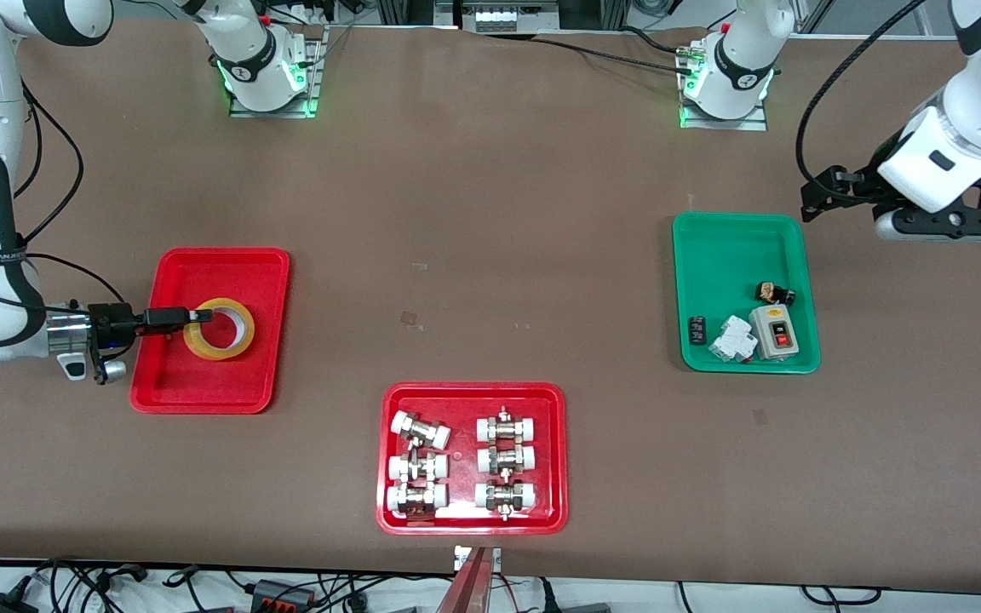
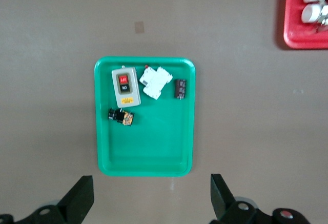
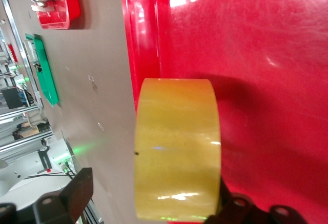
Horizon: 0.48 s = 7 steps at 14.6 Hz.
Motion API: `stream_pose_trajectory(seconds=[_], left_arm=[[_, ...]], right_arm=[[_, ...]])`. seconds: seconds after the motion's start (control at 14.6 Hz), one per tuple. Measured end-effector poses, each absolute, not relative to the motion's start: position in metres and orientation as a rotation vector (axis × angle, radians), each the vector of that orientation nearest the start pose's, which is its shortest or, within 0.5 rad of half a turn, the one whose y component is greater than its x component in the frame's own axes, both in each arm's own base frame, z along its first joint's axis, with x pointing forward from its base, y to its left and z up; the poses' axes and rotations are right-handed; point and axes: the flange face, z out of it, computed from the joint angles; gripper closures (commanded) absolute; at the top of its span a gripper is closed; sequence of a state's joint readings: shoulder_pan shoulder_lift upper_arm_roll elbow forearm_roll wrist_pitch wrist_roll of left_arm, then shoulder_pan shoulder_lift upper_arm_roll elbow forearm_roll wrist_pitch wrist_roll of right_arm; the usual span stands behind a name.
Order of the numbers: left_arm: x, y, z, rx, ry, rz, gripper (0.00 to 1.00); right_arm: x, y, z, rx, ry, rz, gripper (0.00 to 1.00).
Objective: Left arm passes tape to right arm into tray
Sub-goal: 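Lower the tape into the empty red tray with the right gripper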
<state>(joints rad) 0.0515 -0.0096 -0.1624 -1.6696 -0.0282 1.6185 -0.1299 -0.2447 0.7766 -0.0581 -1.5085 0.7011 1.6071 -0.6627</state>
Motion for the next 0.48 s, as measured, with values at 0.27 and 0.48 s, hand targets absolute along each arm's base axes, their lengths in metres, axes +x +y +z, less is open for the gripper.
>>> stream_pose_trajectory(seconds=[0.27,0.48], left_arm=[[0.551,-0.063,0.596,-3.165,-0.045,0.052,0.00],[0.551,-0.060,0.596,-3.164,-0.057,0.053,0.00]], right_arm=[[0.634,-0.129,0.186,-2.387,-0.167,0.380,0.00],[0.647,-0.114,0.194,-2.551,-0.329,0.403,0.00]])
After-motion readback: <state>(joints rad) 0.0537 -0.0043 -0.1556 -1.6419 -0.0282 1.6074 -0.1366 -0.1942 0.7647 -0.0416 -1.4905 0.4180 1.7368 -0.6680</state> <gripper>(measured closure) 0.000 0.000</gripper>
